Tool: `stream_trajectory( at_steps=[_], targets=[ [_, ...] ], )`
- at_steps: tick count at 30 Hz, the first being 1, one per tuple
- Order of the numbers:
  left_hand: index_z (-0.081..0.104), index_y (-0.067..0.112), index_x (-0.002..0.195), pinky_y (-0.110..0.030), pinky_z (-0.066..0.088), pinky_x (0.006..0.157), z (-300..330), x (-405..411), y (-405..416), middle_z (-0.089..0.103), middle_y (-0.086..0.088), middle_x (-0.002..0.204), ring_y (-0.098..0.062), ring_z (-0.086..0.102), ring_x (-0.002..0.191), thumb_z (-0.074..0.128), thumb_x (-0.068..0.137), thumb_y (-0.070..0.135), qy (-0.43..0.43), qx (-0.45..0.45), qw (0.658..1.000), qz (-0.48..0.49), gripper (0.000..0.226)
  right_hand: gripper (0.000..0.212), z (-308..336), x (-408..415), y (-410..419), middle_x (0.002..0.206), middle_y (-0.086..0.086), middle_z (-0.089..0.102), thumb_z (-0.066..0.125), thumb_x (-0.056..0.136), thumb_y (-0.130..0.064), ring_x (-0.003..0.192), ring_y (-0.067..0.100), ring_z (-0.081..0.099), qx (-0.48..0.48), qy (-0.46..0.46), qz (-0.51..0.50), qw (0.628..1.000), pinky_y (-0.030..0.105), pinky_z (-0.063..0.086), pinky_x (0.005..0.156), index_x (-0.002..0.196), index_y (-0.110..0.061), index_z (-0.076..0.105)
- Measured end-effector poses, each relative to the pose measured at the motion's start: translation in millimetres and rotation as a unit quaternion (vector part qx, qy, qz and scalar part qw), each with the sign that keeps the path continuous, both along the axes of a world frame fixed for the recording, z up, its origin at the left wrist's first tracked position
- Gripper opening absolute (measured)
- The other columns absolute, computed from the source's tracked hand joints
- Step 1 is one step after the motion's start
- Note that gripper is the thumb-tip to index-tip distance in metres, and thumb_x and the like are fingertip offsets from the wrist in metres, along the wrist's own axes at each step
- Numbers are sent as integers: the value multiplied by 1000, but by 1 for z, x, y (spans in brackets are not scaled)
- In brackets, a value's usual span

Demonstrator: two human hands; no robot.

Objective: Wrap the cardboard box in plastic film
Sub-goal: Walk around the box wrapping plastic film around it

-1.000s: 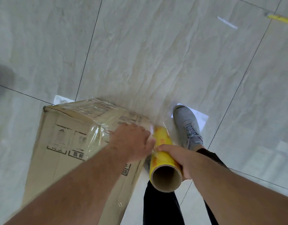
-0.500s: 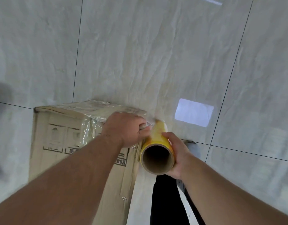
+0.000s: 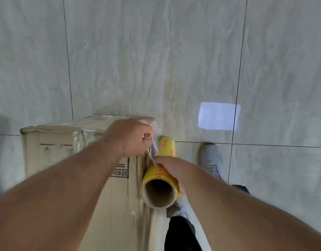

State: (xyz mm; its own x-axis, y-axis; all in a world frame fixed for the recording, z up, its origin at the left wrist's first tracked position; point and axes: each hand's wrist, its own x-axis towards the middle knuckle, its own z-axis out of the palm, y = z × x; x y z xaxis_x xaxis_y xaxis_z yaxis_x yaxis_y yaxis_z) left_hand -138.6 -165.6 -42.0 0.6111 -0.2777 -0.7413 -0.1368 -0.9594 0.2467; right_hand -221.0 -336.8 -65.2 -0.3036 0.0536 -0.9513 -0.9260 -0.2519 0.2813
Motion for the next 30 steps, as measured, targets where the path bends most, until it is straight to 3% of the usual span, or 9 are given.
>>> stream_trajectory(
  at_steps=[2, 6, 11, 15, 18, 23, 26, 28, 30],
  targets=[
    [67, 33, 90, -40, 56, 82, 2, 0, -1, 68, 14, 121, -20, 67, 101, 43, 85, 50, -2, 1, 999, -44, 29, 126, -2, -10, 5, 115, 19, 81, 89, 34, -77, 94, 37, 84, -4, 7, -54, 998, 56, 67, 95, 142, -19, 57],
    [69, 28, 96, -39, 56, 77, 1, 0, -3, 67, 13, 115, -20, 65, 93, 50, 93, 42, -2, 14, 996, -90, 24, 81, 0, -31, -4, 106, 23, 83, 79, 83, -70, 82, 37, 84, -38, 11, -191, 981, 54, 69, 81, 142, -16, 61],
    [74, 32, 108, -38, 56, 83, 0, 1, -5, 66, 14, 124, -19, 65, 101, 51, 96, 39, 5, 19, 997, -80, 27, 84, 10, -52, -8, 111, 30, 81, 92, 78, -54, 86, 46, 83, -16, 60, -349, 935, 59, 68, 78, 141, -9, 60],
    [74, 30, 106, -43, 55, 91, 3, 3, -9, 66, 8, 127, -21, 65, 110, 48, 100, 36, 10, 35, 995, -92, 28, 92, 13, -53, -7, 109, 25, 81, 93, 68, -60, 84, 40, 83, -4, 41, -253, 966, 52, 67, 78, 140, -12, 61],
    [74, 30, 100, -45, 56, 90, 3, 1, -10, 68, 6, 125, -21, 66, 109, 46, 101, 37, 9, 49, 994, -95, 29, 110, 11, -63, -6, 123, 18, 74, 88, 53, -69, 99, 39, 79, -28, -2, -132, 991, 56, 64, 96, 147, -21, 56],
    [75, 25, 105, -35, 46, 94, 0, -3, -23, 66, 7, 122, -22, 60, 116, 52, 100, 30, -32, 74, 961, -264, 24, 92, 17, -64, -4, 148, 16, 62, 76, 90, -70, 130, 36, 67, 13, -56, -49, 997, 46, 51, 115, 157, -12, 49],
    [77, 27, 94, -46, 31, 114, -3, -30, -24, 72, 7, 97, -22, 64, 103, 61, 93, 36, -70, 115, 882, -452, 19, 92, 15, -66, 0, 133, 16, 71, 70, 86, -80, 110, 35, 77, -6, -36, -66, 997, 48, 63, 97, 151, -17, 55],
    [77, 27, 82, -51, 27, 113, -5, -42, -17, 70, 8, 84, -22, 62, 92, 64, 90, 36, -91, 110, 866, -479, 17, 75, 11, -76, -2, 111, 18, 79, 71, 90, -75, 86, 33, 81, -26, 13, -160, 987, 44, 65, 71, 138, -18, 60],
    [77, 26, 78, -48, 29, 109, -4, -41, -13, 68, 8, 79, -22, 61, 87, 64, 88, 36, -118, 89, 864, -482, 19, 69, 12, -93, -6, 104, 20, 83, 80, 89, -65, 80, 35, 84, -32, 34, -259, 965, 46, 66, 68, 136, -17, 62]
  ],
)
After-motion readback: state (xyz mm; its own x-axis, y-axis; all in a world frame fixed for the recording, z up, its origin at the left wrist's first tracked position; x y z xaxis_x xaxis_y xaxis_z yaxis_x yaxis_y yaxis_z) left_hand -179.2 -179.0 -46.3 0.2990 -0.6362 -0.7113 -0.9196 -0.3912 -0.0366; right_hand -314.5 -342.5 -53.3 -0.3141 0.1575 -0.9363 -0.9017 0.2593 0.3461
